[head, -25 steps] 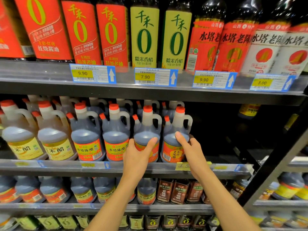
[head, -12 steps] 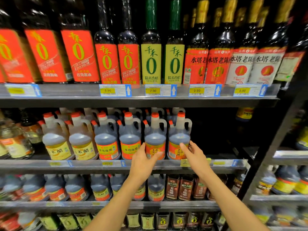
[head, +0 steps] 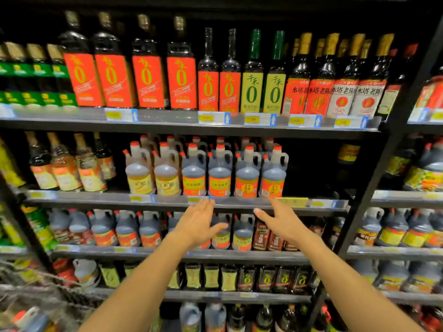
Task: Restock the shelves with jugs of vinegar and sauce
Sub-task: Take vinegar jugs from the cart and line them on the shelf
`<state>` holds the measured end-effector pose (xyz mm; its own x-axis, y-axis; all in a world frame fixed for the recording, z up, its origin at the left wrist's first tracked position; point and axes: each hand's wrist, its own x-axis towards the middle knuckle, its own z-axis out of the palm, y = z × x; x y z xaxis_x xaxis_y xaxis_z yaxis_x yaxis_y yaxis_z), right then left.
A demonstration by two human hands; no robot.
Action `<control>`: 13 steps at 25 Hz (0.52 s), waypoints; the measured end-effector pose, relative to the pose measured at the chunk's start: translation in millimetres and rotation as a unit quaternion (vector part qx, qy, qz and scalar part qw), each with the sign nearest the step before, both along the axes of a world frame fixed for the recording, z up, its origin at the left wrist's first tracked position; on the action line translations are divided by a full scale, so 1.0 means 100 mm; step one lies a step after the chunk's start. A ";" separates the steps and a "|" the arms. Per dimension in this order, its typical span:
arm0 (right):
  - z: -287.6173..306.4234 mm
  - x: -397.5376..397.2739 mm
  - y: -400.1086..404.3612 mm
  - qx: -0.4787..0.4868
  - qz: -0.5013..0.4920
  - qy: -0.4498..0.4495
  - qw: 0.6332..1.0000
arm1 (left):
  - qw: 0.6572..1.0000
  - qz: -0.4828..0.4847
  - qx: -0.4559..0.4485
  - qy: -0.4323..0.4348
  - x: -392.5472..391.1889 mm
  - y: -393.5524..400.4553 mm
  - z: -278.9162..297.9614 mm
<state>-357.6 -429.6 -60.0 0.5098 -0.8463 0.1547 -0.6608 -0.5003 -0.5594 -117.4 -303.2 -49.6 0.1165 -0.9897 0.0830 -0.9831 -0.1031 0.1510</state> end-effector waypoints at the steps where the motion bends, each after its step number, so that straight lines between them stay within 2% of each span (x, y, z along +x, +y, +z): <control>1: 0.01 0.06 0.10 -0.037 0.012 0.061 0.997 | 1.000 0.009 0.016 -0.024 0.08 0.15 0.01; 3: 0.05 0.24 0.28 -0.107 0.041 0.172 0.978 | 0.998 0.036 0.039 -0.042 0.26 0.44 0.03; 5: 0.12 0.52 0.45 -0.132 0.088 0.215 0.964 | 0.996 0.071 0.039 -0.047 0.50 0.75 0.02; 13: 0.03 2.41 1.27 -0.154 0.316 0.244 0.904 | 0.961 0.272 0.048 -0.032 1.58 2.26 -0.32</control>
